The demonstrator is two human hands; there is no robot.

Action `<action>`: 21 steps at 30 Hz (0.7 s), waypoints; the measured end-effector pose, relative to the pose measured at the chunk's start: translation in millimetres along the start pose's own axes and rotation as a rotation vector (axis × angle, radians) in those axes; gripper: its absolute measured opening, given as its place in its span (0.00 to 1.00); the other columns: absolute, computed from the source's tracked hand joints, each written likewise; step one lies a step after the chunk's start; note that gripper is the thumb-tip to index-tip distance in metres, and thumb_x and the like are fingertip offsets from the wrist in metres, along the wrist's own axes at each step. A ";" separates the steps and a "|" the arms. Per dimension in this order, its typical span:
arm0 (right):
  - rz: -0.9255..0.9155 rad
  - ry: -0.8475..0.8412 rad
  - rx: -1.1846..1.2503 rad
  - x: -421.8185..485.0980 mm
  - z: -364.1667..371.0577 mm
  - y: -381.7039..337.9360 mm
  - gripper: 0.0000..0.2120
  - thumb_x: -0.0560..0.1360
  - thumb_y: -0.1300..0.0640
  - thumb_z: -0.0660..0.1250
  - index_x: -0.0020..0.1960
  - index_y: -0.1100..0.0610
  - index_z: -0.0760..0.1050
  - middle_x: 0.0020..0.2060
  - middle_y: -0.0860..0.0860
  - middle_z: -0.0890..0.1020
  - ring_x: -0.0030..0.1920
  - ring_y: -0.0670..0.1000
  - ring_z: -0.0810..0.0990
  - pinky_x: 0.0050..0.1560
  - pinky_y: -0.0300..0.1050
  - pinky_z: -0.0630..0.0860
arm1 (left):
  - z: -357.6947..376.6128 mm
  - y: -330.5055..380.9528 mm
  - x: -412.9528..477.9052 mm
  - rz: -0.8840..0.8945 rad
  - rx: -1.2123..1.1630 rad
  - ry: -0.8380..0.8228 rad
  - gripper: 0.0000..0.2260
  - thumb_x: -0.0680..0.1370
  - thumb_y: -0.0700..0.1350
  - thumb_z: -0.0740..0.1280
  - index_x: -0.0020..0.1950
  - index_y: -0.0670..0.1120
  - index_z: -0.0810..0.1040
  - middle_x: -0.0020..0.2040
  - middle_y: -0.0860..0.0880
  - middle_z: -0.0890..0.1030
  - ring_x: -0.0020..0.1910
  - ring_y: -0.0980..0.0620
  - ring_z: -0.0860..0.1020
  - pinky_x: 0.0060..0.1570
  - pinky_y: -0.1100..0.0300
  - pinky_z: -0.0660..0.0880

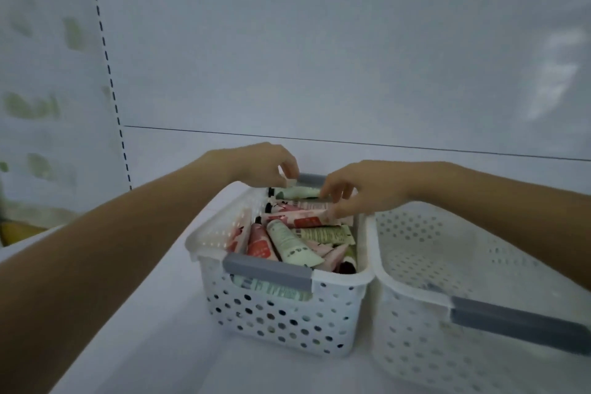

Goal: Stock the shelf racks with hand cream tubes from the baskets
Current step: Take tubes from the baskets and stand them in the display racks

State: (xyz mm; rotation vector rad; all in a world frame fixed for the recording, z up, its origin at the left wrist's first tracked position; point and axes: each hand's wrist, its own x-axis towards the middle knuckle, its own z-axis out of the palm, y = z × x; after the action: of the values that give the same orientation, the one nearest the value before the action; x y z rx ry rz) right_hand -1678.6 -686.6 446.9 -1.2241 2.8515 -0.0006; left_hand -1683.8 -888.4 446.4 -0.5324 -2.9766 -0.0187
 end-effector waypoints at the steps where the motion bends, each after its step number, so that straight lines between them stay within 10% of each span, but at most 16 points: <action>1: 0.011 -0.015 0.017 3.7 3.5 -0.8 0.21 0.74 0.42 0.64 0.64 0.49 0.70 0.52 0.43 0.75 0.55 0.45 0.75 0.53 0.39 0.69 | 2.9 0.0 5.4 0.030 -0.009 -0.028 0.12 0.78 0.43 0.63 0.61 0.47 0.76 0.60 0.51 0.77 0.50 0.57 0.73 0.51 0.64 0.67; 12: 0.040 -0.052 0.236 16.5 16.0 0.6 0.09 0.75 0.52 0.66 0.54 0.48 0.77 0.51 0.48 0.81 0.51 0.50 0.79 0.55 0.48 0.76 | 17.4 -7.6 33.2 0.128 -0.081 -0.056 0.17 0.75 0.48 0.67 0.62 0.45 0.75 0.57 0.49 0.78 0.52 0.52 0.76 0.56 0.56 0.73; 21: 0.093 0.114 0.834 -12.9 -18.5 27.8 0.09 0.77 0.52 0.61 0.52 0.53 0.77 0.46 0.47 0.85 0.49 0.45 0.83 0.52 0.39 0.79 | -4.7 -6.7 11.2 0.030 -0.792 -0.070 0.10 0.81 0.42 0.59 0.59 0.42 0.74 0.52 0.45 0.81 0.46 0.53 0.80 0.48 0.62 0.77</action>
State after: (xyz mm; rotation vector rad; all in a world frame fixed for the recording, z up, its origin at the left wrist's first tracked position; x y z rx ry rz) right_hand -1690.5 -658.4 465.4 -0.9039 2.4938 -1.1436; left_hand -1696.1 -890.9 452.5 -0.6449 -2.9248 -1.2245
